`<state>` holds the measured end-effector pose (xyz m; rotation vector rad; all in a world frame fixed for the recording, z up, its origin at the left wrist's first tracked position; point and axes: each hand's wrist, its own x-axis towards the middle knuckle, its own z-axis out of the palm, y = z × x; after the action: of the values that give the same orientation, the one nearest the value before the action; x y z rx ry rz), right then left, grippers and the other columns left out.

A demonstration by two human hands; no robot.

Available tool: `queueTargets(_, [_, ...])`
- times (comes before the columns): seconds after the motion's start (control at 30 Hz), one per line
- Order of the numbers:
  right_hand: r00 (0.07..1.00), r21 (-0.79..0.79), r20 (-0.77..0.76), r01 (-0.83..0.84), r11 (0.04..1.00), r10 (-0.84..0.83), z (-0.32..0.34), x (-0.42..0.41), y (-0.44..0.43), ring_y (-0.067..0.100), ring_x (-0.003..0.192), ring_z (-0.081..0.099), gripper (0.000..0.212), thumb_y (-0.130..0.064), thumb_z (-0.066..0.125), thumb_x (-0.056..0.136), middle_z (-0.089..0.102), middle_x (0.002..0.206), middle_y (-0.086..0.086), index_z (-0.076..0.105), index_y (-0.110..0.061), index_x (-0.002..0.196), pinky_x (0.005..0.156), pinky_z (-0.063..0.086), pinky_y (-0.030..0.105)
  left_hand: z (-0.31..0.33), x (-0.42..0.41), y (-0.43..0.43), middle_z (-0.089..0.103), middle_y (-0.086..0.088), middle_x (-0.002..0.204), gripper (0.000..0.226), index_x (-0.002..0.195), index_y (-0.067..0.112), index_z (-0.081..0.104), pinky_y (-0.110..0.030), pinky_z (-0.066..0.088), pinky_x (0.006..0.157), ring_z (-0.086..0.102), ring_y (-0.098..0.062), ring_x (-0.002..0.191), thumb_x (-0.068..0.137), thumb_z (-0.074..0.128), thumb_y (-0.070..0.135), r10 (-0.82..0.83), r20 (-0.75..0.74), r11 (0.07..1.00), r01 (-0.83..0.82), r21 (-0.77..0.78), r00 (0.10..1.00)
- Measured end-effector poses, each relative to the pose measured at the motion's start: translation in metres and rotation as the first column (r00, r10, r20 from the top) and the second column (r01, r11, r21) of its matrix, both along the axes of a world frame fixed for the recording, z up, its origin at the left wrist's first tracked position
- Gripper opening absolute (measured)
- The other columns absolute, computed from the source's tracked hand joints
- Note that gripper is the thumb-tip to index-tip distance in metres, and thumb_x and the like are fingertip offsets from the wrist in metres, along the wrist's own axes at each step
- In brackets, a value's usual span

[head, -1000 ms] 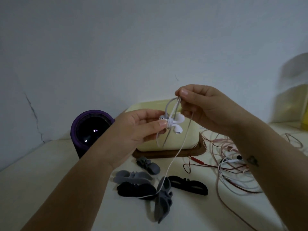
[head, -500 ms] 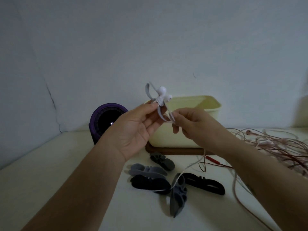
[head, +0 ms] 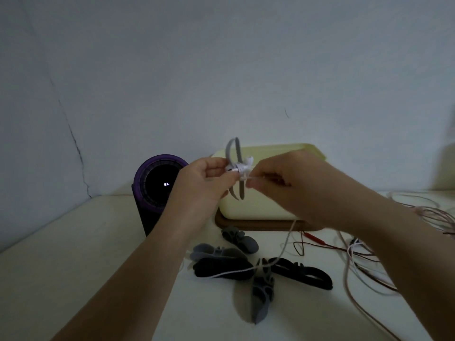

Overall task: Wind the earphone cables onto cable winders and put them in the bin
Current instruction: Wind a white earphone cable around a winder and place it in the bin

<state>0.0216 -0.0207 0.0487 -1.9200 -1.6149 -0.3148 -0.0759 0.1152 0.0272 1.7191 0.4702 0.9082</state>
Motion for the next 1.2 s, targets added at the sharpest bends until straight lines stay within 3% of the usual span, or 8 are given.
queueTargets(0.3, [0.987,0.181,-0.158,0.005,0.983,0.024,0.012,0.03,-0.017,0.011,0.062,0.057,0.006,-0.031,0.069,0.079,0.065,0.068,-0.006,0.067,-0.032,0.074,0.055,0.042,0.016,-0.004,-0.002,-0.009,0.069,0.016,0.082,0.018,0.095,0.031,0.065,-0.022,0.053,0.076,0.066,-0.001,0.076,0.079,0.073,0.027,-0.103,-0.198,0.931,0.164,0.327,0.975])
queueTargets(0.5, [0.947,0.291,-0.263,-0.105,0.951,0.185,0.01,0.032,-0.016,0.039,0.08,0.063,0.025,-0.051,0.067,0.065,0.07,0.08,0.009,0.07,-0.028,0.075,0.074,0.052,0.053,0.002,-0.007,-0.007,0.073,0.006,0.091,0.019,0.092,0.03,0.069,-0.032,0.055,0.089,0.07,-0.009,0.084,0.077,0.075,0.02,-0.248,-0.192,0.921,0.292,0.259,0.95])
queueTargets(0.67, [0.878,0.313,-0.385,-0.166,0.935,0.285,0.007,0.045,-0.016,0.038,0.07,0.054,0.036,-0.058,0.064,0.063,0.064,0.085,0.027,0.072,-0.026,0.078,0.069,0.046,0.045,0.008,-0.012,-0.007,0.073,-0.003,0.1,0.033,0.098,0.023,0.069,-0.027,0.056,0.086,0.071,-0.016,0.091,0.065,0.071,0.028,-0.38,-0.185,0.892,0.412,0.184,0.906])
queueTargets(0.77, [0.762,0.291,-0.516,-0.272,0.917,0.39,0.002,0.054,-0.017,0.016,0.065,0.047,0.044,-0.064,0.072,0.06,0.06,0.072,0.01,0.073,-0.025,0.078,0.068,0.042,0.029,0.011,-0.015,-0.008,0.075,0.001,0.096,0.034,0.098,0.021,0.068,-0.021,0.056,0.076,0.071,-0.011,0.087,0.064,0.069,0.023,-0.449,-0.178,0.874,0.472,0.113,0.875])
queueTargets(0.87, [0.518,0.354,-0.684,-0.381,0.854,0.514,-0.005,0.058,-0.011,0.006,0.055,0.04,0.038,-0.055,0.08,0.057,0.047,0.06,-0.007,0.074,-0.022,0.075,0.061,0.043,0.016,0.013,-0.017,-0.01,0.074,-0.002,0.095,0.034,0.099,0.016,0.067,-0.022,0.057,0.072,0.071,-0.012,0.085,0.065,0.068,0.017,-0.514,-0.137,0.853,0.522,0.024,0.847])
queueTargets(1.03, [0.396,0.378,-0.756,-0.385,0.842,0.521,-0.022,0.049,0.007,0.025,0.077,0.036,0.036,-0.052,0.08,0.062,0.046,0.087,0.017,0.074,-0.02,0.077,0.074,0.041,0.03,0.017,-0.016,-0.013,0.072,-0.012,0.105,0.033,0.103,0.01,0.072,-0.028,0.059,0.077,0.07,-0.019,0.092,0.07,0.073,0.016,-0.608,0.038,0.78,0.606,-0.158,0.793])
queueTargets(1.13, [0.464,0.36,-0.771,-0.247,0.899,0.436,-0.031,0.032,0.018,0.018,0.061,0.036,0.03,-0.041,0.065,0.082,0.047,0.076,0.011,0.071,-0.012,0.079,0.068,0.037,0.029,0.018,-0.011,-0.017,0.073,-0.011,0.102,0.033,0.107,0.004,0.069,-0.025,0.059,0.077,0.07,-0.015,0.086,0.076,0.064,0.014,-0.54,0.24,0.738,0.591,-0.326,0.806])
queueTargets(1.2, [0.707,0.275,-0.656,-0.103,0.956,0.265,-0.034,0.025,0.022,0.008,0.051,0.037,0.025,-0.029,0.056,0.093,0.049,0.061,-0.001,0.07,-0.021,0.074,0.057,0.034,0.023,0.014,-0.006,-0.016,0.074,-0.01,0.094,0.024,0.094,0.006,0.074,-0.024,0.059,0.073,0.071,-0.014,0.081,0.073,0.064,0.014,-0.397,0.338,0.72,0.518,-0.463,0.853])
